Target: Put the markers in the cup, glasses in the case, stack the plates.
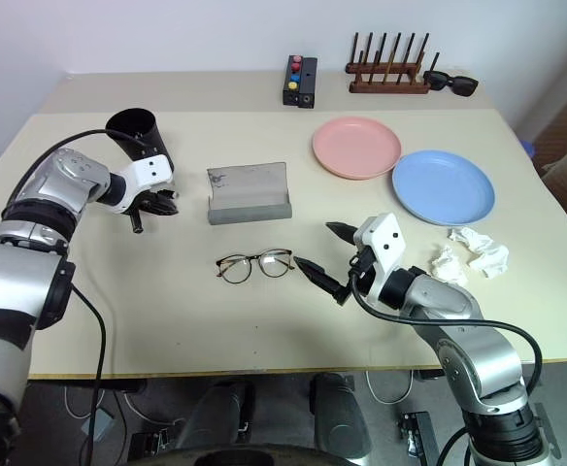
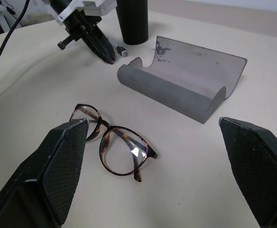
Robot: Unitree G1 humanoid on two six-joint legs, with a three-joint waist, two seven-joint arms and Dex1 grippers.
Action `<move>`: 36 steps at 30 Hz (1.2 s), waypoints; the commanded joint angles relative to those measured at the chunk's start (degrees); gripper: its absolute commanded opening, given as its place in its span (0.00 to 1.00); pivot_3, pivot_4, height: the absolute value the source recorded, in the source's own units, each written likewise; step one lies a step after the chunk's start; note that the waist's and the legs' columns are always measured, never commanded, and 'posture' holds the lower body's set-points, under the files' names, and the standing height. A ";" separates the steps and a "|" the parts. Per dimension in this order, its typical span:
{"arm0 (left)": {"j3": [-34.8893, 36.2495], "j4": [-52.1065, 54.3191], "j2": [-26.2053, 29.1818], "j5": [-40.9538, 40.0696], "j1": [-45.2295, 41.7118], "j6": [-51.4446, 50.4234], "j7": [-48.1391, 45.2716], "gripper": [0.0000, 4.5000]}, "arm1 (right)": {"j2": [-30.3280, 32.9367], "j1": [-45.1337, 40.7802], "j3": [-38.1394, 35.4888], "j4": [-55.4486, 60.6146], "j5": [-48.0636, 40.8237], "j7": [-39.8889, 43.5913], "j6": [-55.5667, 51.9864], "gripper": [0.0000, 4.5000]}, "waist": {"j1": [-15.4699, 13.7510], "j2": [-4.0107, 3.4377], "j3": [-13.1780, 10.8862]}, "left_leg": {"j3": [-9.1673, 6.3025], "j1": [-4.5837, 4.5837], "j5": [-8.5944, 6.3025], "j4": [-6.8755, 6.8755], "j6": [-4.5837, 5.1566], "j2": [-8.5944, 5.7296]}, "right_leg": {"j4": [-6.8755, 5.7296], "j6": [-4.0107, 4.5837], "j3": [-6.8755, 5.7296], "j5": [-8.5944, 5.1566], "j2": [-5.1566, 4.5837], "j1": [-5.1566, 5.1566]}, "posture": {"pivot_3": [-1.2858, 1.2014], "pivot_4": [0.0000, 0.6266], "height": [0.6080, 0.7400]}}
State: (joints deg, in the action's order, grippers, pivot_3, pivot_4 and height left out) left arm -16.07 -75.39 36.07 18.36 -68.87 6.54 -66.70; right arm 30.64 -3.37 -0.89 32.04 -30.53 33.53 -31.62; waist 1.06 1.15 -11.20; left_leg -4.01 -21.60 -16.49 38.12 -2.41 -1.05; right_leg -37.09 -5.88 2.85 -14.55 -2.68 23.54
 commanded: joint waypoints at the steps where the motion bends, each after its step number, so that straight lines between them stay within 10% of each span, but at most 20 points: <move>1: 2.68 0.84 1.20 -2.22 -0.70 0.83 -2.62 0.13 | -0.28 -0.32 -0.90 1.58 -0.16 -0.23 0.92 1.00 | -0.02 0.00 0.00 | 0.00 -0.01 0.00 0.00 0.00 0.00 | 0.01 0.00 0.00 0.00 -0.01 0.00 | 0.52 0.24 0.96; 4: 3.84 1.14 1.34 -2.79 -0.97 0.28 -3.87 0.18 | -0.21 -0.48 -0.90 1.34 -0.20 -0.09 0.91 1.00 | -0.04 0.00 0.00 | 0.00 -0.04 0.00 0.00 0.00 -0.01 | 0.02 0.00 0.00 0.00 -0.01 0.02 | 0.52 0.24 0.96; 8: 3.58 1.19 1.93 -1.65 -1.56 0.70 -1.41 0.53 | -0.23 -1.41 -0.30 0.44 -0.03 0.39 0.95 1.00 | 0.03 0.00 0.00 | 0.00 -0.02 0.00 0.00 0.00 0.00 | 0.00 0.00 0.00 0.00 -0.01 0.02 | 0.52 0.24 0.96; 33: 1.63 -1.61 -0.49 2.11 -2.52 -3.61 -5.07 0.53 | -0.03 -0.58 -1.15 1.70 0.14 0.02 0.51 1.00 | 0.00 0.00 0.00 | 0.00 0.00 0.00 0.01 0.00 -0.02 | -0.02 0.00 -0.01 0.00 -0.01 0.00 | 0.52 0.24 0.96; 36: 2.50 -1.46 -0.22 1.46 -2.41 -3.95 -7.44 0.34 | -0.01 -0.10 -1.11 2.15 0.10 -0.21 0.45 1.00 | -0.02 0.00 0.00 | 0.00 -0.01 0.00 0.01 0.00 -0.02 | -0.02 0.00 -0.01 0.00 -0.01 0.01 | 0.52 0.24 0.96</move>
State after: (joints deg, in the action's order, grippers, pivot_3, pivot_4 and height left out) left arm -14.16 -76.92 34.69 20.47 -70.58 2.18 -72.52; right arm 30.46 -3.53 -0.68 31.43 -30.04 33.57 -31.69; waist 1.05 1.16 -11.20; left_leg -4.01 -21.61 -16.49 38.12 -2.41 -1.07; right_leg -37.11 -5.89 2.84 -14.55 -2.70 23.55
